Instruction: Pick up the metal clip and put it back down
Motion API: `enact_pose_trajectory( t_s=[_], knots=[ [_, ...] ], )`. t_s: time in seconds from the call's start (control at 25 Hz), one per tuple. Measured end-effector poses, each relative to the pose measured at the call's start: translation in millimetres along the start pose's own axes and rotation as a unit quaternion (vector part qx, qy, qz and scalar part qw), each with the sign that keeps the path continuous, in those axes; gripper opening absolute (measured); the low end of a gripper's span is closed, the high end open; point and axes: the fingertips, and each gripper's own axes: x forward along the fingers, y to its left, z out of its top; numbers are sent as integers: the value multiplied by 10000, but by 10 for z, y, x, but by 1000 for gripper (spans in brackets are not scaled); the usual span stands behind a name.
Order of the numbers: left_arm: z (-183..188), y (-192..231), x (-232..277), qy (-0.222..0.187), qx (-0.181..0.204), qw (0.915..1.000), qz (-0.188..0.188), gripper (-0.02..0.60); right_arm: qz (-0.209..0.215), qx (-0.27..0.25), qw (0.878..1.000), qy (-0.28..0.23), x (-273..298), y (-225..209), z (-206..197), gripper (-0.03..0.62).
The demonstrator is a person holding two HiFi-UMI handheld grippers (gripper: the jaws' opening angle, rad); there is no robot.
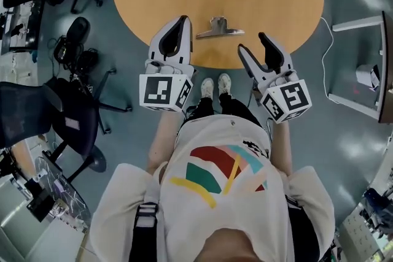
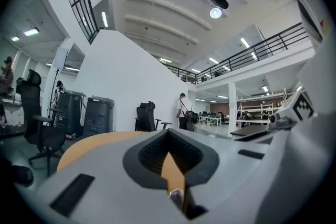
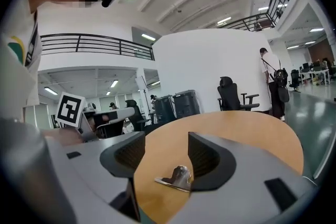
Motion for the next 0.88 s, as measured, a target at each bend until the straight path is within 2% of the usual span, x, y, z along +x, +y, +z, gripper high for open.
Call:
enact_pose_trajectory(
  t_s=[0.32,0.6,0.76,0.88],
  knots=[
    [-115,-30,137,263,170,9993,182,41,345,322,9989,-33,125,-207,-28,255],
    [-314,33,325,378,18,9992,120,41,726,30,9972,174,548,-313,-221,255],
    [-517,-22,476,586,-128,9981,101,41,986,-129,9906,936,931,-615,-664,255],
    [-720,80,605,789,-227,9964,230,41,1253,-66,9820,1412,1297,-814,-987,255]
  ],
)
